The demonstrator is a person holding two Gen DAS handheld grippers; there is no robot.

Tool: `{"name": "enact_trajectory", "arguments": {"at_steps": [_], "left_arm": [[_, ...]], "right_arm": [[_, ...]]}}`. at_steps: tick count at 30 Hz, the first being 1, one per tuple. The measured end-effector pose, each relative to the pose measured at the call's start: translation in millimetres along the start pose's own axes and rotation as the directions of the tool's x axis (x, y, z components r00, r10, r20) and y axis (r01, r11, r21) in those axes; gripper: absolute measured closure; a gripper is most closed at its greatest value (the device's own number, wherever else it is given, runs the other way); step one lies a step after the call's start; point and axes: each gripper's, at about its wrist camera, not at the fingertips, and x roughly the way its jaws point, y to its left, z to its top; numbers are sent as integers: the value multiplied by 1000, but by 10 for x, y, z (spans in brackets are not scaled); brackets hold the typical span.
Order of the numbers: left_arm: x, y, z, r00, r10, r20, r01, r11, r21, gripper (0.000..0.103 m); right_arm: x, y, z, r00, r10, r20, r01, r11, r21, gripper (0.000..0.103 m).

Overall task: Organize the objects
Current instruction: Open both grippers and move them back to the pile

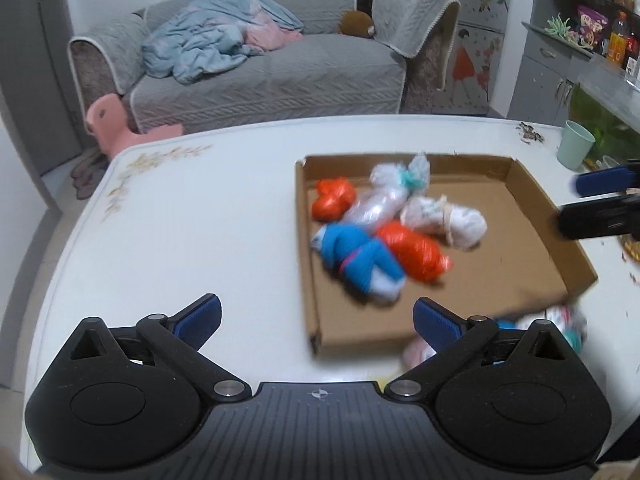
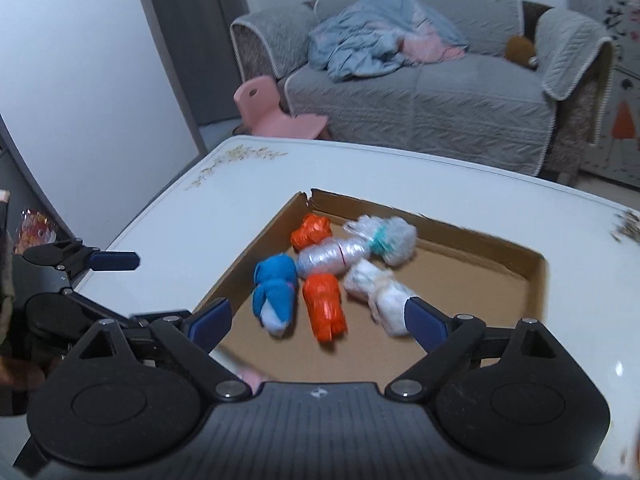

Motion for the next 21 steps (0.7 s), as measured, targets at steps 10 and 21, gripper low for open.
{"name": "enact_trajectory", "arguments": {"at_steps": [10, 21], "left_arm": [[-399, -15, -1052, 1000, -11, 7, 12, 998, -56, 0], [-283, -153, -1078, 997, -33, 70, 34, 999, -17, 1]], "right_arm": [[-473, 255, -1305, 997, -52, -55, 57, 995, 78, 10], [-64, 485, -1652, 982, -161, -99, 169, 983, 73, 11]]}}
